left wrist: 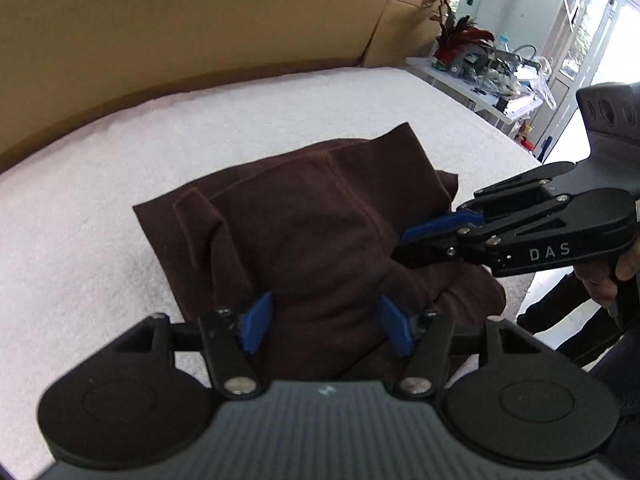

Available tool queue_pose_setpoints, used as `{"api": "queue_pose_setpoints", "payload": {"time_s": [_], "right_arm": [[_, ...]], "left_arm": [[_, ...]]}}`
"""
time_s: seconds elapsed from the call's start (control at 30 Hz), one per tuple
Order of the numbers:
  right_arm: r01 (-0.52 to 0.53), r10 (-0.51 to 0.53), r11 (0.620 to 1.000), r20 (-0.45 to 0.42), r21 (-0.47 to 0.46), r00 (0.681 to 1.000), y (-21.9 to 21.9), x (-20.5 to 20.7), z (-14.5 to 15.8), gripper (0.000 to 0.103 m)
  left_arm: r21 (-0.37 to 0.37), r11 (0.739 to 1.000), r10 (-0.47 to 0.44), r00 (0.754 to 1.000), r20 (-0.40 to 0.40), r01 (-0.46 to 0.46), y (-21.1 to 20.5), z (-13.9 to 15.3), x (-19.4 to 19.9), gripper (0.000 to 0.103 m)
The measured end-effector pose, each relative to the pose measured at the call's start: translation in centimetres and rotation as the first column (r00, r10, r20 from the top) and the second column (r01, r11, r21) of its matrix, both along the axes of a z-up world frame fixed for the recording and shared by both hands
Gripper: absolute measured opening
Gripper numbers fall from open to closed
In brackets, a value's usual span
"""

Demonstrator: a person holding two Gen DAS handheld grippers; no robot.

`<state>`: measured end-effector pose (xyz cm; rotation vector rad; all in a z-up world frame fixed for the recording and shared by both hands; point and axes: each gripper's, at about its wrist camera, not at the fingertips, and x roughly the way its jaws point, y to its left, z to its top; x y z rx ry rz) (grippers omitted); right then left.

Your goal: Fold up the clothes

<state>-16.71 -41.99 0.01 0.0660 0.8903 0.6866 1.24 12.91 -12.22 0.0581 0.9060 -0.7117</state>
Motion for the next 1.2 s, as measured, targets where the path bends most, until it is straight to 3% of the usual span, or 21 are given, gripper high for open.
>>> {"api": "queue_pose_setpoints", "payload": {"time_s": [0.07,0.1,0.2,0.33,0.4,0.47,0.53,0.6,0.63,0.67,0.7,0.8,0.93,1.13,1.2], "right_arm": [[0.021,-0.021,1.000,-0.019,0.013,1.000,-0.5,0.6,1.2,0.021],[0.053,-0.053,0.998,-0.010,0.038,0.999,-1.3,0.5,2.1,0.024],[0.144,-0.145,0.982,0.003,0.124,0.989,-3.7,-0.3,4.1,0.035],[0.128,-0.133,0.983,0.025,0.134,0.991,-3.3,1.5,3.7,0.035],[0.158,-0.162,0.978,0.013,0.133,0.987,-2.7,3.2,2.3,0.036],[0.210,-0.206,0.975,-0.061,0.078,0.977,-2.4,5.1,0.3,0.035],[0.231,-0.227,0.967,-0.050,0.104,0.973,-3.2,4.6,1.1,0.035],[0.248,-0.246,0.959,-0.030,0.139,0.969,-4.1,3.8,2.2,0.045],[0.263,-0.261,0.951,-0.034,0.160,0.965,-4.8,3.1,2.7,0.051],[0.280,-0.277,0.943,-0.041,0.182,0.960,-5.7,2.5,3.1,0.065],[0.298,-0.290,0.934,-0.068,0.196,0.955,-6.4,2.2,3.1,0.072],[0.332,-0.297,0.921,-0.181,0.207,0.938,-7.3,1.8,1.5,0.072],[0.368,-0.313,0.911,-0.267,0.186,0.911,-6.8,2.2,-0.8,0.072],[0.358,-0.289,0.907,-0.288,0.223,0.913,-5.8,2.7,-1.9,0.071],[0.333,-0.254,0.914,-0.311,0.232,0.916,-5.4,2.4,-1.8,0.066]], "left_arm": [[-0.067,0.994,0.090,0.996,-0.026,-0.092,1.4,1.3,0.4,0.067],[-0.102,0.985,0.139,0.990,-0.024,-0.140,2.3,1.8,0.4,0.075],[-0.176,0.958,0.225,0.974,-0.026,-0.226,3.7,2.6,1.3,0.082],[-0.167,0.950,0.261,0.964,-0.043,-0.264,3.0,0.9,4.5,0.082],[-0.105,0.949,0.289,0.953,-0.086,-0.297,2.4,-1.2,6.0,0.082],[-0.124,0.937,0.316,0.943,-0.101,-0.327,3.5,-0.8,5.1,0.079],[-0.150,0.922,0.341,0.933,-0.114,-0.356,4.7,-0.1,4.0,0.079],[-0.173,0.908,0.361,0.923,-0.136,-0.381,5.8,0.2,2.8,0.089],[-0.182,0.902,0.368,0.917,-0.152,-0.392,6.2,0.3,2.1,0.091],[-0.191,0.895,0.374,0.912,-0.168,-0.403,6.6,0.3,1.4,0.092],[-0.192,0.889,0.378,0.903,-0.204,-0.415,6.9,-0.3,1.1,0.091],[-0.178,0.877,0.390,0.876,-0.283,-0.447,6.8,-2.5,1.1,0.089],[-0.228,0.859,0.381,0.870,-0.314,-0.458,6.6,-3.3,2.2,0.090],[-0.261,0.876,0.316,0.891,-0.326,-0.406,5.3,-3.4,4.0,0.092],[-0.287,0.877,0.278,0.894,-0.351,-0.385,5.2,-3.6,3.8,0.093]]}}
